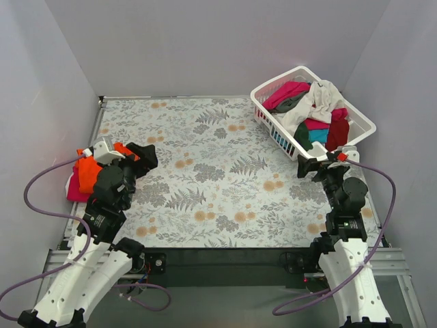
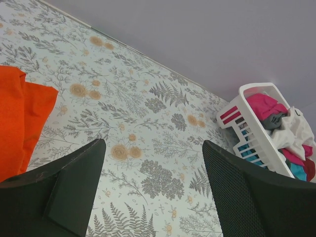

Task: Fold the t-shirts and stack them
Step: Grab the tshirt from the pile

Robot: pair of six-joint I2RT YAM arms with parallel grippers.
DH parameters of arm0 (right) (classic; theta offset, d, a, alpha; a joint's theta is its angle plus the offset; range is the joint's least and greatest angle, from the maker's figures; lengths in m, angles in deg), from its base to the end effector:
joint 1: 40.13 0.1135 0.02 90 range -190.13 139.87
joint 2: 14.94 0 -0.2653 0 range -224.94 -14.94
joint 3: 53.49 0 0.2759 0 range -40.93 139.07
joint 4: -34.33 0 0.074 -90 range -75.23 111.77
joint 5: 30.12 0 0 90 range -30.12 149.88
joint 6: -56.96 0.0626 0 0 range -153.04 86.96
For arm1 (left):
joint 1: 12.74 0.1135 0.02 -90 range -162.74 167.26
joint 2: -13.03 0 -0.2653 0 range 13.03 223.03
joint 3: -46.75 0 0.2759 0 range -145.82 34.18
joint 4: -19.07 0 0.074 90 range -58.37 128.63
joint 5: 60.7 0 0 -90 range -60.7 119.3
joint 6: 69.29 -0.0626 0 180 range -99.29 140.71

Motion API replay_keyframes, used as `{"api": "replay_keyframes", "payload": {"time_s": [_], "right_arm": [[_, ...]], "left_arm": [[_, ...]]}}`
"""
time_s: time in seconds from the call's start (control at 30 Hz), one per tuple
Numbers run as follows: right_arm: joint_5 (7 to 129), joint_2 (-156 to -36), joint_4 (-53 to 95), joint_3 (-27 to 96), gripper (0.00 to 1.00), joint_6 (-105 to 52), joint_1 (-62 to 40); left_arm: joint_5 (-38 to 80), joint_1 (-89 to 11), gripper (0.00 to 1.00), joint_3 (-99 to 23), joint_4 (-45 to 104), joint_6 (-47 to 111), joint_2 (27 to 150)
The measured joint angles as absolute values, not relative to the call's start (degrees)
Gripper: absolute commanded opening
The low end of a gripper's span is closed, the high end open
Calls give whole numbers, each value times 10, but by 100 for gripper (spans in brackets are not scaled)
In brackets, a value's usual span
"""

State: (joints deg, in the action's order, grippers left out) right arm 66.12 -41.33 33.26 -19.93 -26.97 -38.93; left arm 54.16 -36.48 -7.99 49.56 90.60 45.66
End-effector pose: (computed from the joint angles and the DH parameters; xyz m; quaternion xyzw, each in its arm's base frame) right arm 0.1914 0.0108 0.2803 -0.0121 0.6686 0.0834 0.7388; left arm 0.1768 -0.0490 0.3413 -0.4191 0.6249 -0.3539 0.5556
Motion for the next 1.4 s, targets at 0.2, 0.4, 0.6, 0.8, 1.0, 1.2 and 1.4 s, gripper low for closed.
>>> {"api": "replay_keyframes", "payload": {"time_s": [0.2, 0.4, 0.6, 0.8, 1.0, 1.2, 1.4], "right_arm": [[627, -419, 302, -169, 98, -270, -389], [602, -522, 246, -56, 98, -273, -389], [581, -714, 193, 133, 96, -276, -389], [602, -871, 161, 241, 92, -274, -389], [636, -991, 147, 301, 87, -270, -389], [643, -1070, 146, 324, 86, -265, -389], [623, -1100, 162, 327, 86, -255, -381]], "left_arm": [[549, -367, 74, -80, 496, 907, 452], [555, -371, 77, -79, 497, 910, 447], [570, -375, 77, -79, 511, 917, 458], [582, -384, 78, -78, 518, 921, 455], [591, -394, 79, -74, 518, 923, 444], [602, -404, 79, -74, 518, 923, 438], [613, -411, 79, -74, 518, 923, 436]]}}
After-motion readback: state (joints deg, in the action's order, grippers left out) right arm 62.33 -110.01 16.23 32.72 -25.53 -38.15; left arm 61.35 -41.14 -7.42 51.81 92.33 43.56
